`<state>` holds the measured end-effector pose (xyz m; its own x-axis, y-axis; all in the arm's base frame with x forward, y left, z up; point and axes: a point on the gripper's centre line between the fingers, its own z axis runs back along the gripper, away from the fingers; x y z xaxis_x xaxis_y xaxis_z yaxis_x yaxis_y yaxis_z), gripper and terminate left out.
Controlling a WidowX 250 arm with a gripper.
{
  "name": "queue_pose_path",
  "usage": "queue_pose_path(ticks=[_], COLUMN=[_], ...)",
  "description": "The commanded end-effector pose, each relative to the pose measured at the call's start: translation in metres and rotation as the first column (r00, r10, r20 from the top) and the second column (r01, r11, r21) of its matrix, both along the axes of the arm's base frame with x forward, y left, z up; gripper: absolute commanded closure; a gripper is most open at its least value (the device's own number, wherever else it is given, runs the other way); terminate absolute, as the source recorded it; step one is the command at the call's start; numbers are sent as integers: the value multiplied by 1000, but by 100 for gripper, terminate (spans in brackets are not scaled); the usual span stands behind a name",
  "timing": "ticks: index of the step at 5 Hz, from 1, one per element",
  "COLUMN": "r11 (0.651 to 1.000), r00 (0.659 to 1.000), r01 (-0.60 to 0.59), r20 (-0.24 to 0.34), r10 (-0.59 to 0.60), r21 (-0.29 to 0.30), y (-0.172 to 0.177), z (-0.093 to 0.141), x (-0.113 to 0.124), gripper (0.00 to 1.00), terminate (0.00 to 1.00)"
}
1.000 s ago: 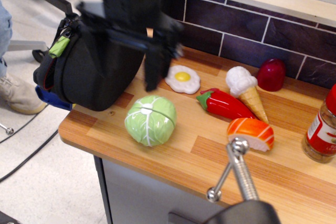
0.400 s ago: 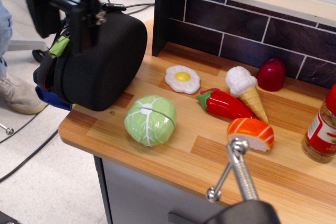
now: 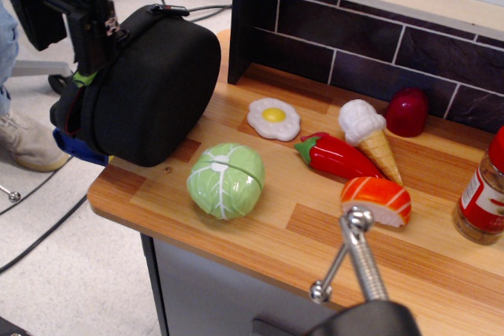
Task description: Zip zipper bag
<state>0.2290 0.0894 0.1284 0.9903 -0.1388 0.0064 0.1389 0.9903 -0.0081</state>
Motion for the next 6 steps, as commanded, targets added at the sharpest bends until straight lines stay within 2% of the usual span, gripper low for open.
queue_pose_path(ticks=[1,4,5,6], r11=[1000,999,999,999], r00=[999,997,996,995], r01=[7,-40,-43,-34], r20=[38,69,78,96], r10=[-7,38,42,33], r21=[0,26,10,2], y=[-4,-9,-8,-6], z=[-1,-20,-17,-17], x=[2,21,20,17], gripper=[0,0,100,100], terminate=[0,0,0,0])
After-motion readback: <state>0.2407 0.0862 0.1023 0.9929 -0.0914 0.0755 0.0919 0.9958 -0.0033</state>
